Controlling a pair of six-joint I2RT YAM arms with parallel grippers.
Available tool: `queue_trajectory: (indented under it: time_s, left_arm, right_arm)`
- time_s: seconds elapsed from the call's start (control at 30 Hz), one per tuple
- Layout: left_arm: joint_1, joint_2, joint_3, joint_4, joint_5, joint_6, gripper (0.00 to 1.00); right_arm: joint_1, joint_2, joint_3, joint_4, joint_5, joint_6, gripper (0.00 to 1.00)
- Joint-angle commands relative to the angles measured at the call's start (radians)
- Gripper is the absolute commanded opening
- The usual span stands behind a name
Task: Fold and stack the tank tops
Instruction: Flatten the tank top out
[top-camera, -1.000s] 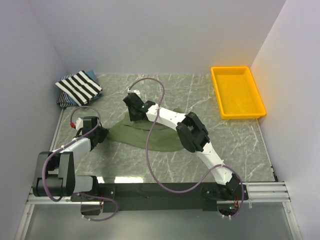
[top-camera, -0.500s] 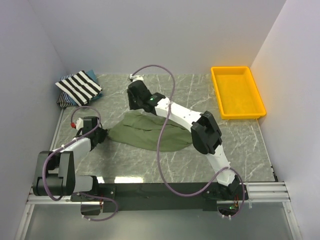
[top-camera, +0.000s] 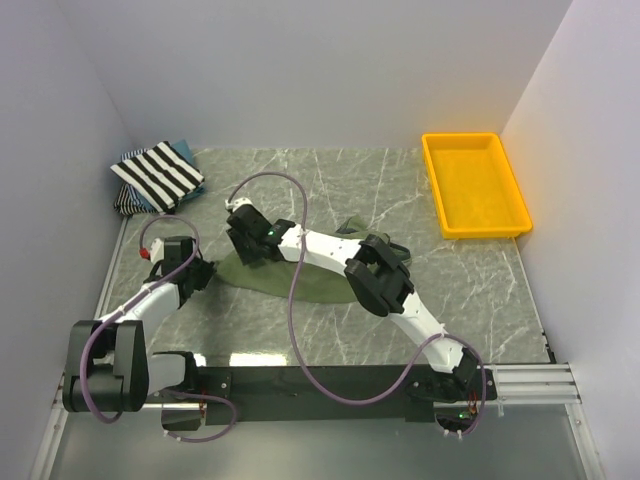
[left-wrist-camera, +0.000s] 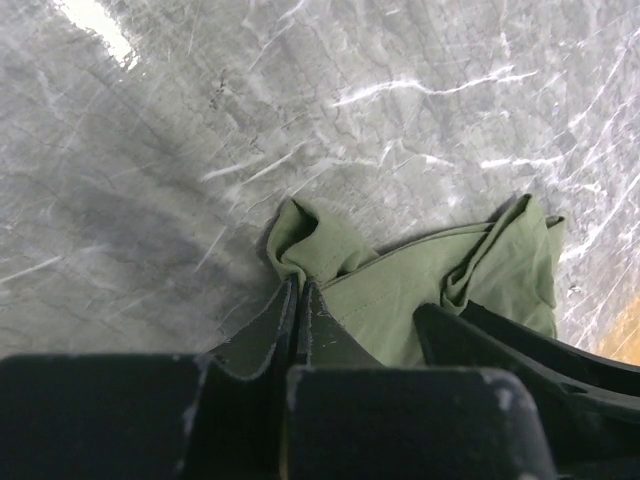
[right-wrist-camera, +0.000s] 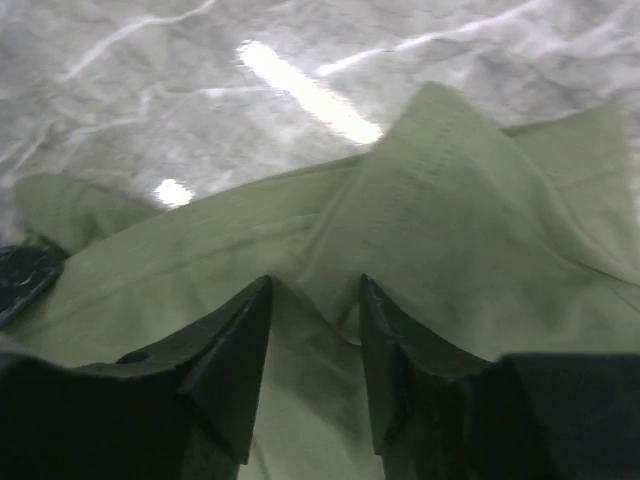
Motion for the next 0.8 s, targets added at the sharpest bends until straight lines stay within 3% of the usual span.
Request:
queue_trajectory:
  time_s: [0.0,0.1,0.13,0.23,0.5,0.77]
  left_arm:
    - [0.003,-0.026,-0.007,-0.002,0.017,0.005,0.01]
    - [0.001,-0.036,-0.004,-0.012,0.012,0.008,0.01]
    - [0.003,-0.039,-0.004,-0.018,0.011,0.007,0.01]
    - [0.001,-0.059,-0.006,-0.027,0.003,0.008,0.01]
    - [0.003,-0.065,-0.006,-0.051,-0.005,-0.001,0.01]
    - [0.027,-0.137,0.049,-0.097,-0.005,-0.03,0.01]
  right_arm:
    - [0.002,-0.007,0.01,-0.01,0.089,-0.015,0.47]
    - [-0.003,-0.013,-0.007,-0.008,0.148,0.009,0.29]
    - [-0.008,-0.023,-0.022,-0.004,0.178,0.028,0.16]
    - [-0.029,-0.043,-0.036,0.002,0.206,0.051,0.0]
    - [-0.101,-0.216,-0.225,0.084,0.306,0.127,0.0]
    - [-0.248,-0.589,-0.437,0.13,0.363,0.158,0.0]
